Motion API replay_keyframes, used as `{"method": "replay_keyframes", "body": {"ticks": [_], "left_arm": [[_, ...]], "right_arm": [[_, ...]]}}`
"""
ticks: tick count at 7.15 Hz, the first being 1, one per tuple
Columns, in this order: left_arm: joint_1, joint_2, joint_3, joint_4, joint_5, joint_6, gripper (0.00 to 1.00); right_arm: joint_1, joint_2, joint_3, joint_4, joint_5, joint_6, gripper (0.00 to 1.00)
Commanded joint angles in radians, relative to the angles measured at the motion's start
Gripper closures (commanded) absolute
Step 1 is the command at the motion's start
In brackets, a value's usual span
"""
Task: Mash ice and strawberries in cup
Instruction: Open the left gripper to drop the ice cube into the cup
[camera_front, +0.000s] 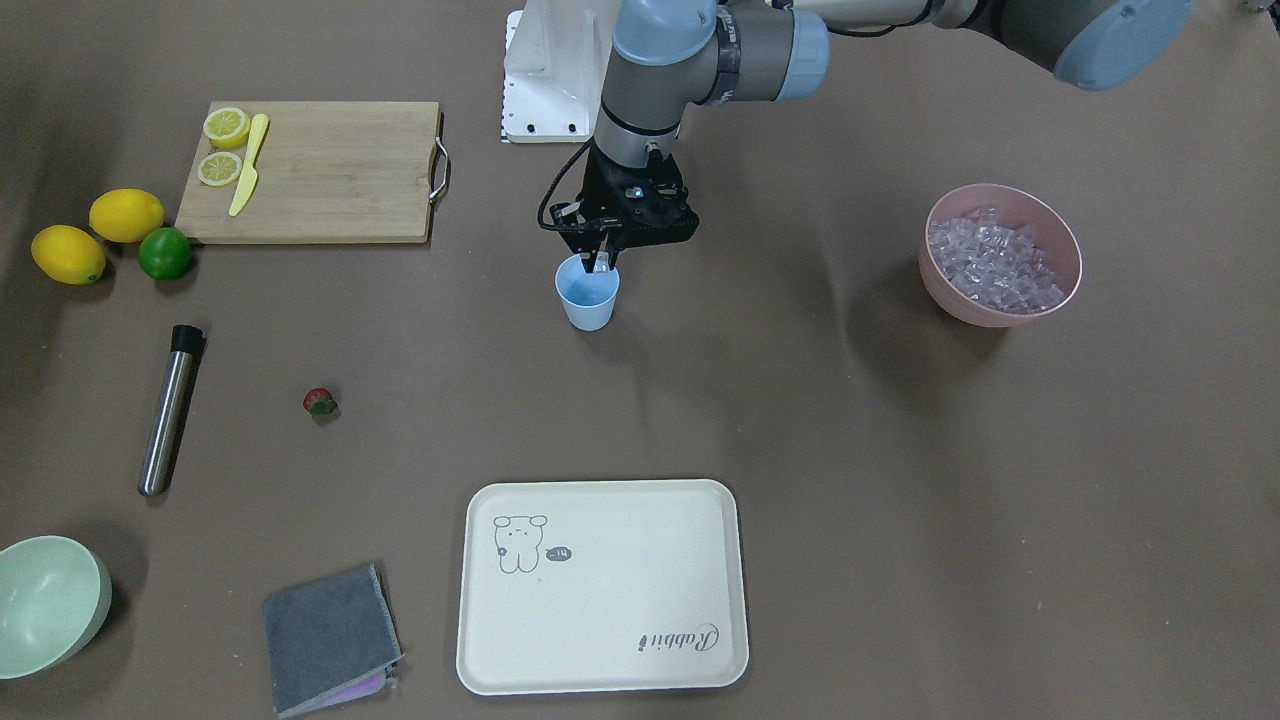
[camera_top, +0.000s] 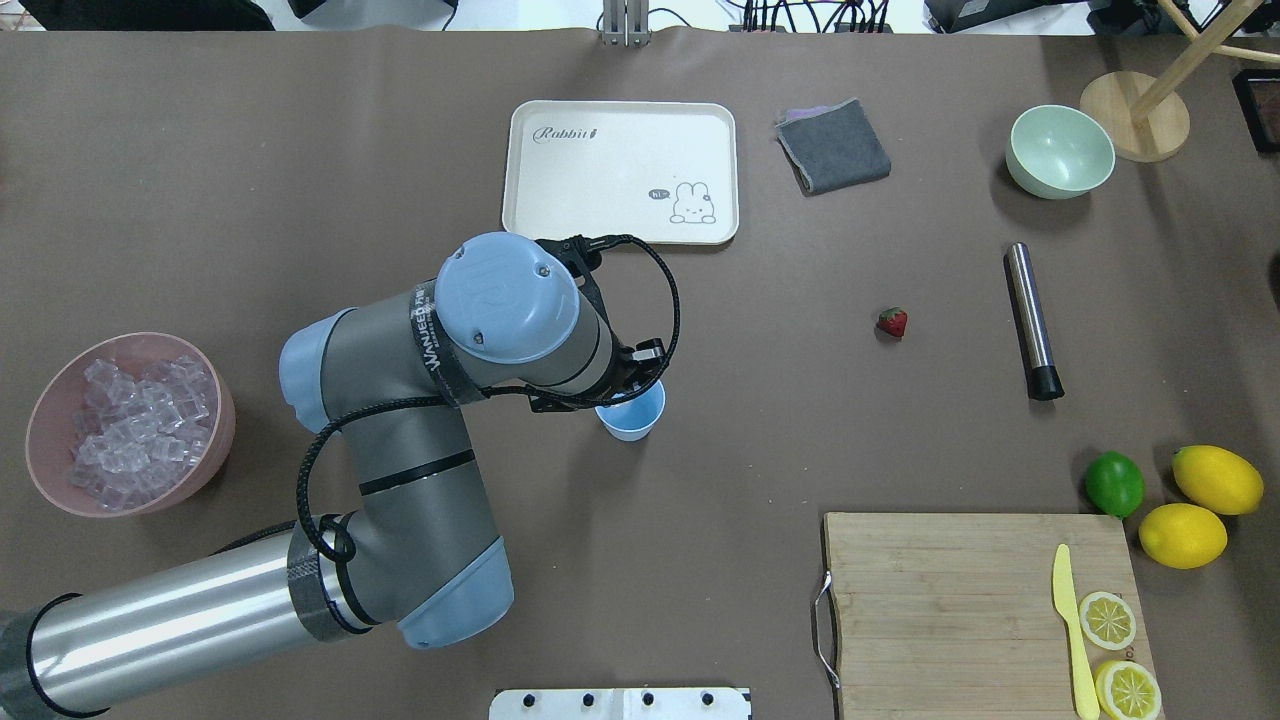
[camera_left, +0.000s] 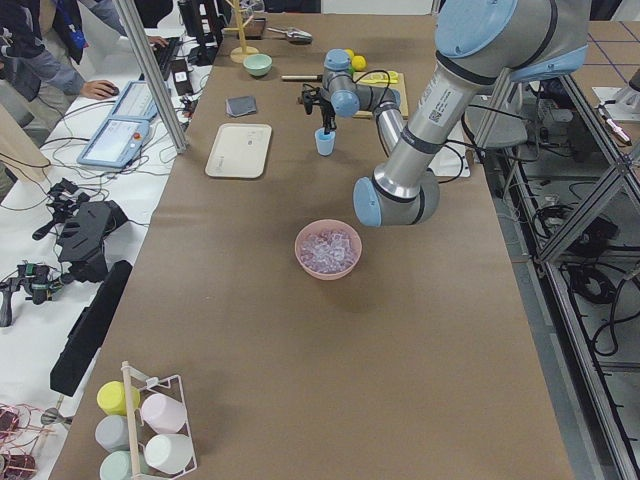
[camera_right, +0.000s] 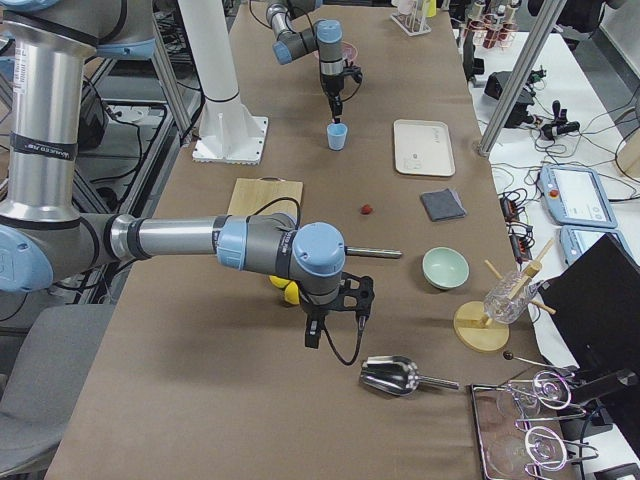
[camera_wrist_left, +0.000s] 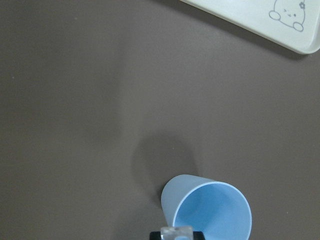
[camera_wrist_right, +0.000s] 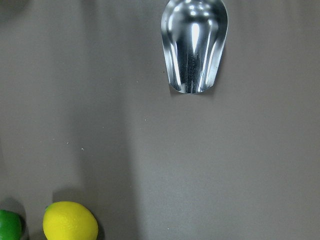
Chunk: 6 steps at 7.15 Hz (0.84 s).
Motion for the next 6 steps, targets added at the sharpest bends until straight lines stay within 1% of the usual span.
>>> {"method": "replay_keyframes", "body": {"ticks": [1,4,5,6], "left_arm": [[0.001,0.002,-0.002,-0.001,0.0,0.002,0.04],[-0.003,0.011,-0.012,0.001,0.0,0.011,0.03],[-0.016,0.031,-0.029,0.001,-0.011,0.017,0.03],[-0.04,0.113,-0.108,0.004,-0.014,0.126,0.03]], "right_arm": [[0.001,-0.004,0.0,0.003,-0.001,-0.001,0.0],[0.001,-0.003,-0.002,0.003,-0.002,-0.001,0.0],[0.001,-0.003,0.0,0.003,-0.002,-0.001,0.0],[0.001,-0.003,-0.002,0.003,-0.001,-0.001,0.0]]}}
